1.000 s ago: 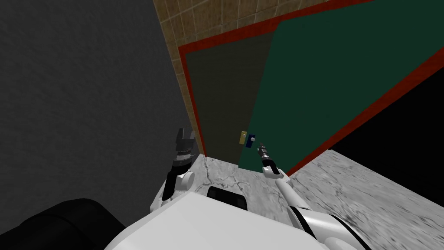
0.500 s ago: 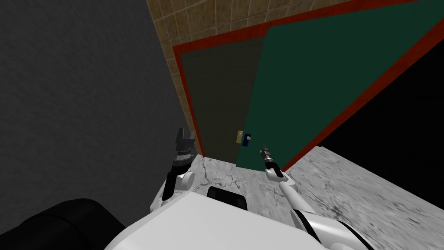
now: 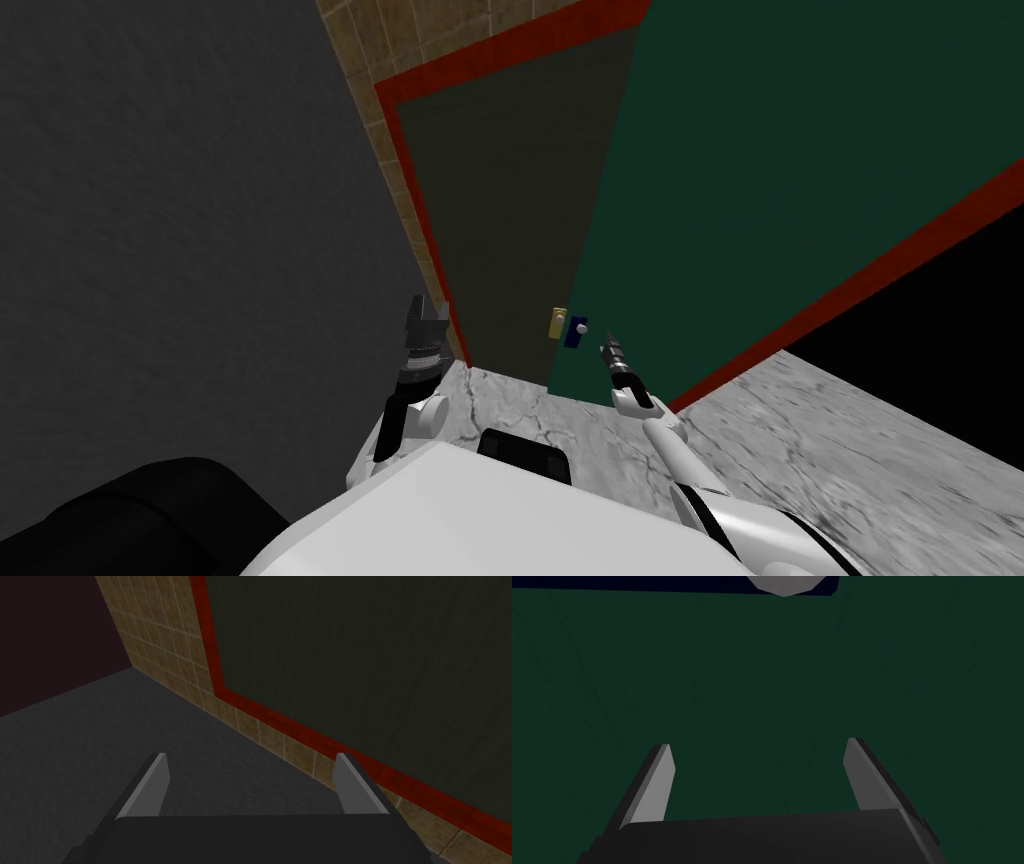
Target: Pull the door open
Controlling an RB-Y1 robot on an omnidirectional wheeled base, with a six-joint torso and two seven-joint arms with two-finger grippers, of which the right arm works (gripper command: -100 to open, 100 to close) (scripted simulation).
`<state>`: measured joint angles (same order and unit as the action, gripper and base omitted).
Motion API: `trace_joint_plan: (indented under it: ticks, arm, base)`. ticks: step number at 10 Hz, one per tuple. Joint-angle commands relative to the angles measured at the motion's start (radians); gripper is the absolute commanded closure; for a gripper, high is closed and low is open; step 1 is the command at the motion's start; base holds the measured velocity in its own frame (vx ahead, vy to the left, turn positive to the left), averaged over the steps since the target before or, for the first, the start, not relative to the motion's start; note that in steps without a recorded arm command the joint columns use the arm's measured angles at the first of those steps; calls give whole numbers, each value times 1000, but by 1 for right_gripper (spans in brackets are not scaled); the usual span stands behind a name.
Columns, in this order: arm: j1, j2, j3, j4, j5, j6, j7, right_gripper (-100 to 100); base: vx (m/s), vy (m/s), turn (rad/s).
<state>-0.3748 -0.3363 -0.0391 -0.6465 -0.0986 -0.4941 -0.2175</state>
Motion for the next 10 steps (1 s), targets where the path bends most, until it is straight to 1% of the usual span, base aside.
trace_joint_plan:
  ticks: [1,2,3,4,9,10]
  arm:
    - [-19,16,8,4,3,-8,2,-100]
    - [-28,26,16,-1,5,-10,2,-100]
    - [-29,18,12,19,4,-15,0,-100]
    - [-29,18,12,19,4,-15,0,100]
    - [-29,18,12,19,4,-15,0,100]
    - [-18,8,13,23,4,-14,-5,100]
  base:
    - [212,103,133]
    - [198,122,149]
    - [86,57,29]
    - [-8,-6,-26]
    - [-17,-9,5]
    - [-85,-78,-61]
